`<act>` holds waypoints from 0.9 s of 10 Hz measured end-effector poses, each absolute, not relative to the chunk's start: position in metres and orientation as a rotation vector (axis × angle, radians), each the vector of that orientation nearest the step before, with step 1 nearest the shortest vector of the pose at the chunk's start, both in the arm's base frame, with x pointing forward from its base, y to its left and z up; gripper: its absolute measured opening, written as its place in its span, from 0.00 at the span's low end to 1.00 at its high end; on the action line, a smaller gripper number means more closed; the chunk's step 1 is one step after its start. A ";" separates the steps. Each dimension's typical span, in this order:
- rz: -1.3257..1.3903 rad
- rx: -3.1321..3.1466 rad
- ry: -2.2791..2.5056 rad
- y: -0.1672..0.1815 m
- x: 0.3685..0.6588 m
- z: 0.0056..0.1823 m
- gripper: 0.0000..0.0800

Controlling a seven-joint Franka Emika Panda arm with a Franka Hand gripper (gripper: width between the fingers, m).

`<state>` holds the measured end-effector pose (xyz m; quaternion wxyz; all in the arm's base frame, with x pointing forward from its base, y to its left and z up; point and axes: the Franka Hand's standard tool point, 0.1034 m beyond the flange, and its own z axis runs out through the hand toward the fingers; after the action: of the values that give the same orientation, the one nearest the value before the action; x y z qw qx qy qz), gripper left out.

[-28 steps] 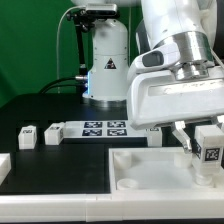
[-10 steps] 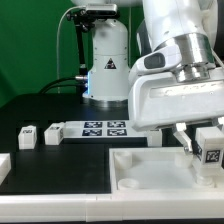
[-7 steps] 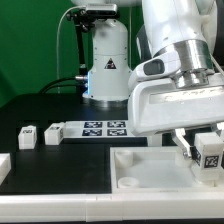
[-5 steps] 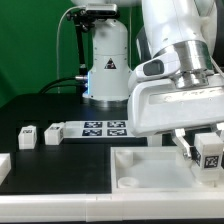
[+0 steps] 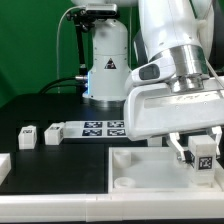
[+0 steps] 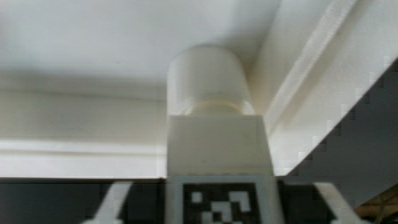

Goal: Assemble one leg

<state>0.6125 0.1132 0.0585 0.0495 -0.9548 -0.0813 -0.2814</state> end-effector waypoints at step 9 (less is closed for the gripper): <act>-0.857 -2.909 -0.248 0.113 0.612 0.058 0.81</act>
Offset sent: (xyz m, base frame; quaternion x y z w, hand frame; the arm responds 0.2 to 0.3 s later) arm 0.0000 0.0000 0.0000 0.0000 0.0000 0.0000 1.0000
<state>0.6124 0.1131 0.0583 0.0495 -0.9549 -0.0813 -0.2812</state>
